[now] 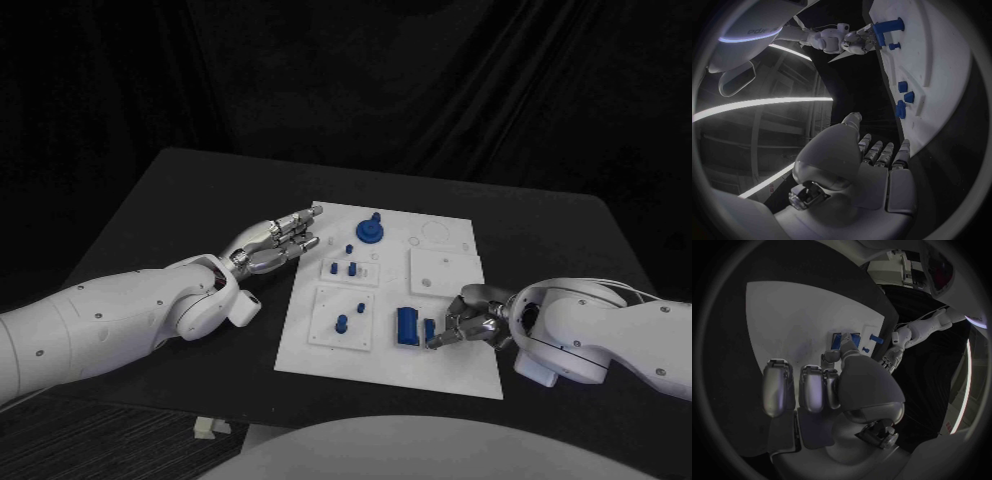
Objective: Assemble the parts on the task board
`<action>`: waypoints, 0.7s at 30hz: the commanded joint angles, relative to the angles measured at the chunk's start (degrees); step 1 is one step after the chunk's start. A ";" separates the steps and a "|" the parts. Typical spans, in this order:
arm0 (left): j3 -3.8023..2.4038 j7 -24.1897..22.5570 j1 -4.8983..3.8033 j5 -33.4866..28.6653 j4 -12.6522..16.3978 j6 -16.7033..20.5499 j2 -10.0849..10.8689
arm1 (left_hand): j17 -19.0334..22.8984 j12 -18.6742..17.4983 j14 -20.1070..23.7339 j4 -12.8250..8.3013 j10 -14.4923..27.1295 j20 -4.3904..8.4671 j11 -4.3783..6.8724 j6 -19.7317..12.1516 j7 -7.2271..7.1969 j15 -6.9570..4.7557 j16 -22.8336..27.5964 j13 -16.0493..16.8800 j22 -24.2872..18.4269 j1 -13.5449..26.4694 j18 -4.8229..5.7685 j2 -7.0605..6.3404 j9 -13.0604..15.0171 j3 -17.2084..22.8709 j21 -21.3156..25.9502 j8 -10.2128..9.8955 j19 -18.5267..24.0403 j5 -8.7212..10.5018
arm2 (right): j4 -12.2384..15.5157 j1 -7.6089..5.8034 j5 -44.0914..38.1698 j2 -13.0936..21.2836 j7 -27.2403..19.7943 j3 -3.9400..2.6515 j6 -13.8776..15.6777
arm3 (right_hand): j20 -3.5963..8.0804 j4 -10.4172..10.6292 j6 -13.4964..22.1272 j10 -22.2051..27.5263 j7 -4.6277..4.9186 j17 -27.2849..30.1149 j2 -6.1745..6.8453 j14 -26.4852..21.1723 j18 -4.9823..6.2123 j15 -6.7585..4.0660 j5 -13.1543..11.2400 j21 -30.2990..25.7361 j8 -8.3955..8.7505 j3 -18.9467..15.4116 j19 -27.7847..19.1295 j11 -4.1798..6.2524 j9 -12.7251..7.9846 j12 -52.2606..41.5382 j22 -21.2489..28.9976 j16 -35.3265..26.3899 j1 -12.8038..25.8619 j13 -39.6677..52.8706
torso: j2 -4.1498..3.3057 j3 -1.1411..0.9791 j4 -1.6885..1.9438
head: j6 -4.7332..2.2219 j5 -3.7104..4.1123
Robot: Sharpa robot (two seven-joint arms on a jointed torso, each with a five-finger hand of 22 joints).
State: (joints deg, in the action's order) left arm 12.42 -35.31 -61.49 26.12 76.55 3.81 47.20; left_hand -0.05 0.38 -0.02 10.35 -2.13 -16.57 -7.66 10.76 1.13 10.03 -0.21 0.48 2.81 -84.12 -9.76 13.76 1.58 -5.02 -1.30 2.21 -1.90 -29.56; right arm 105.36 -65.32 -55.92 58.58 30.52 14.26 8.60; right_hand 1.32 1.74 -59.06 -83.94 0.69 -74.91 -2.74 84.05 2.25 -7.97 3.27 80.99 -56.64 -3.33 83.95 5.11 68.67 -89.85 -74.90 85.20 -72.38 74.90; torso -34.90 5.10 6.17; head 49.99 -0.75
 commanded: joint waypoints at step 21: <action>-0.05 -0.88 0.19 -0.32 0.10 -0.82 -0.07 | 0.05 0.15 0.02 -0.01 0.08 -0.18 -0.49 -0.01 0.58 -0.23 0.21 0.07 0.08 -0.38 -0.25 0.17 0.09 0.42 -0.19 0.24 -0.21 -0.20 | 1.30 0.25 -18.61 0.22 -0.50 -0.04 4.25 | 0.55 -0.05 -3.14 -6.06 -2.62 -2.74 1.19 3.86 -0.18 -0.47 -0.46 0.68 -3.06 -0.94 2.83 0.32 5.45 -0.15 -12.37 0.26 -0.42 15.10 | 0.02 0.03 -0.05 | 0.01 -0.19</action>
State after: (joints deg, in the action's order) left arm 12.42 -35.32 -61.40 26.12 76.55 3.63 47.24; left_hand -0.09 0.38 -0.02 10.35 -2.13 -16.57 -7.66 10.76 1.13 10.03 -0.21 0.47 2.80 -84.12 -9.75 13.76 1.58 -5.03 -1.29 2.21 -1.90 -29.56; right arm 106.78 -65.17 -71.16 58.65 29.99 14.26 10.54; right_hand 1.53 1.50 -59.29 -83.95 0.92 -74.91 -1.89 84.05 2.24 -7.97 2.99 81.48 -56.64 -4.20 84.15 5.09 68.07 -89.85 -74.95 85.20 -73.20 74.94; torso -34.88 5.10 6.12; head 49.99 -0.93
